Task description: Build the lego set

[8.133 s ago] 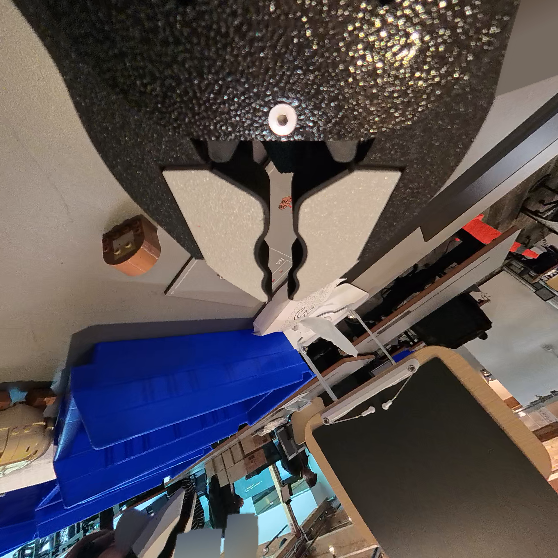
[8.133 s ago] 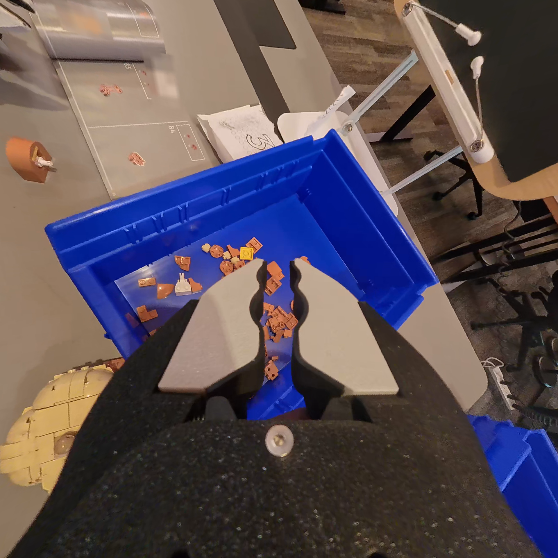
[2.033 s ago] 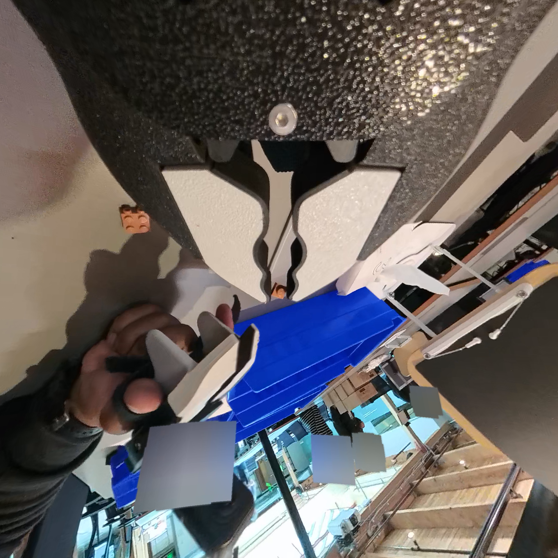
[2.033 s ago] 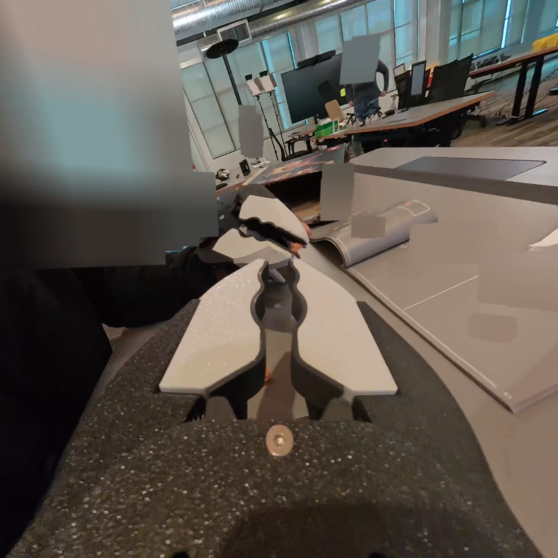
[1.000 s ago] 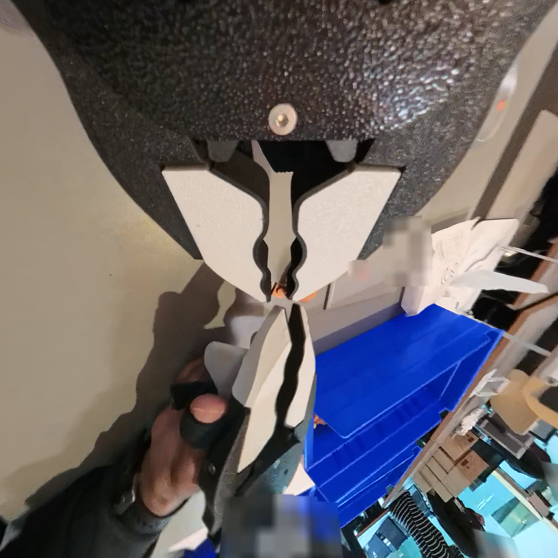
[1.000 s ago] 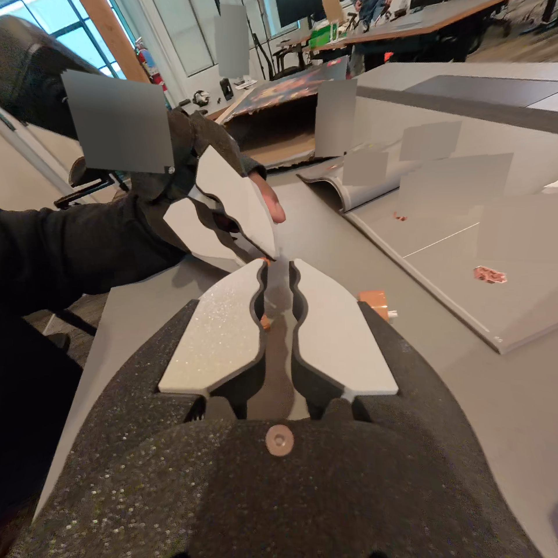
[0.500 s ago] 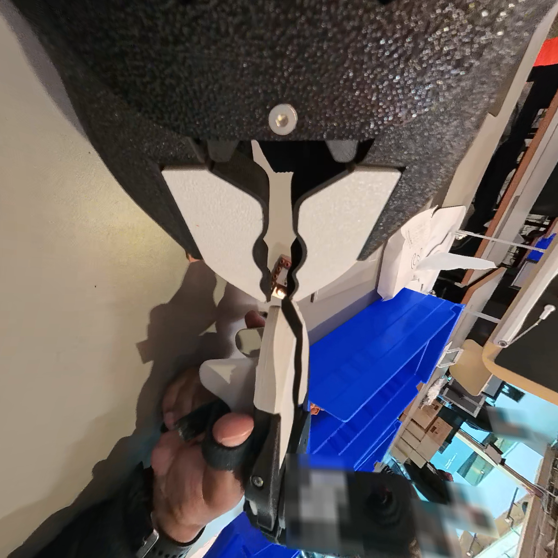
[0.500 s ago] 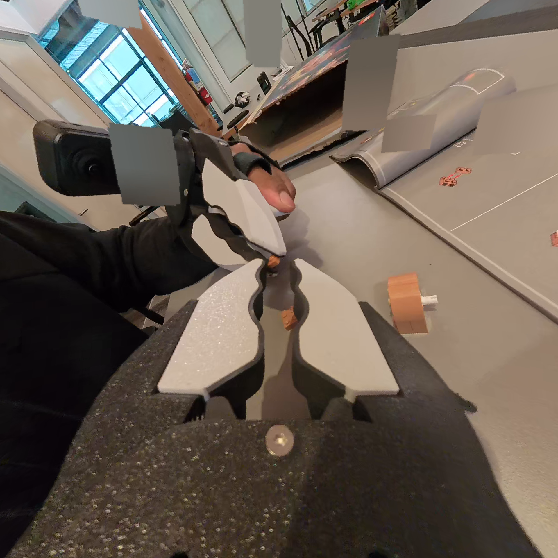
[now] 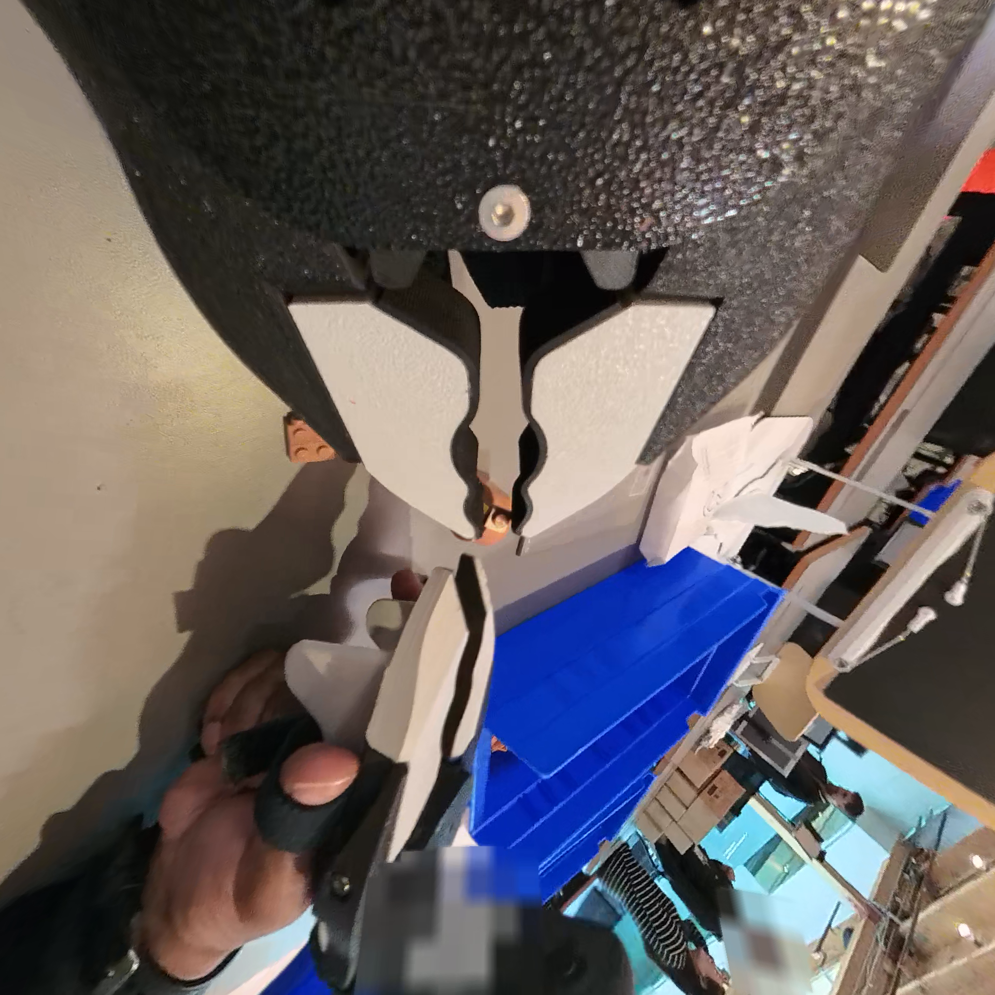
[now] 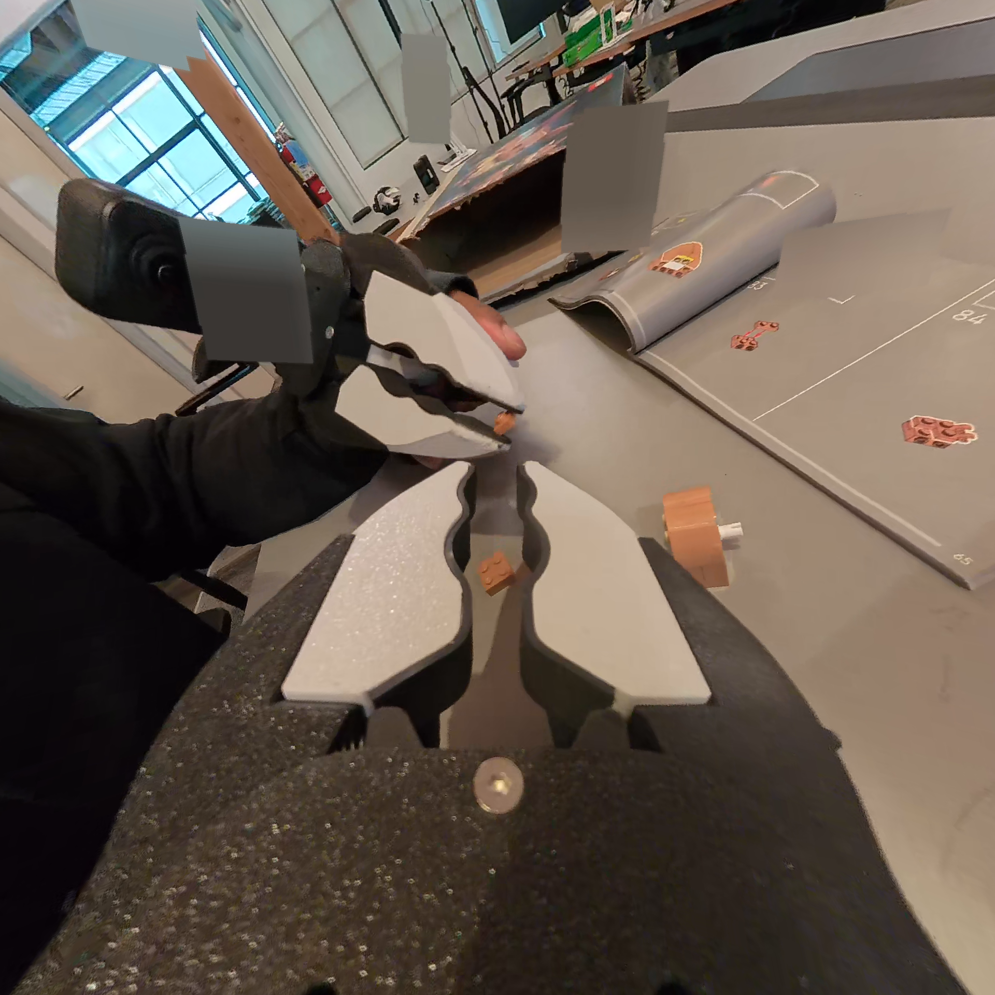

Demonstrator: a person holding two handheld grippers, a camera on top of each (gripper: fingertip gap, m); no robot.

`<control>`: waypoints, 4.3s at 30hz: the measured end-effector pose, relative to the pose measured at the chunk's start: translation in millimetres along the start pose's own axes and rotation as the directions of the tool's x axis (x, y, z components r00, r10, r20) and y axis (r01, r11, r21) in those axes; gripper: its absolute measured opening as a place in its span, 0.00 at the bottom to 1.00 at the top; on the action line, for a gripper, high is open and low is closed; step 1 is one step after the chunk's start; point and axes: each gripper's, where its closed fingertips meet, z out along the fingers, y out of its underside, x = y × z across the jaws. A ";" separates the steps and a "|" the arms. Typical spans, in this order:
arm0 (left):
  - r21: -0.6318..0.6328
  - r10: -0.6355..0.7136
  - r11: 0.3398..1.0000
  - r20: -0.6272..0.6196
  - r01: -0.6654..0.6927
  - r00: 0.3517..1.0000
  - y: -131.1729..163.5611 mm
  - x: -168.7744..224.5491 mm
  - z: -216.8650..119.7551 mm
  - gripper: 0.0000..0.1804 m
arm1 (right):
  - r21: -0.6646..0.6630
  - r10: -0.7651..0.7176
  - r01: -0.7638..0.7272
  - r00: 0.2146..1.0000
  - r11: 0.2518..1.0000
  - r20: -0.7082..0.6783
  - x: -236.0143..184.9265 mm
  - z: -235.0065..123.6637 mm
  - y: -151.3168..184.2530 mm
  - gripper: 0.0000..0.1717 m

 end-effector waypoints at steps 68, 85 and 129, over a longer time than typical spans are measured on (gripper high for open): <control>-0.010 -0.118 0.993 -0.116 0.118 0.986 6.6 -1.2 -11.5 0.05 | -0.520 -0.529 0.500 0.842 0.693 0.105 10.9 15.4 67.5 0.11; -0.020 -0.121 0.993 -0.118 0.119 0.986 6.9 -2.4 -13.4 0.05 | -0.530 -0.572 0.534 0.813 0.659 0.108 10.8 17.5 70.1 0.12; -0.043 -0.121 0.992 -0.123 0.117 0.985 9.7 -3.5 -15.3 0.05 | -0.538 -0.548 0.492 0.834 0.684 0.067 5.9 20.0 69.8 0.14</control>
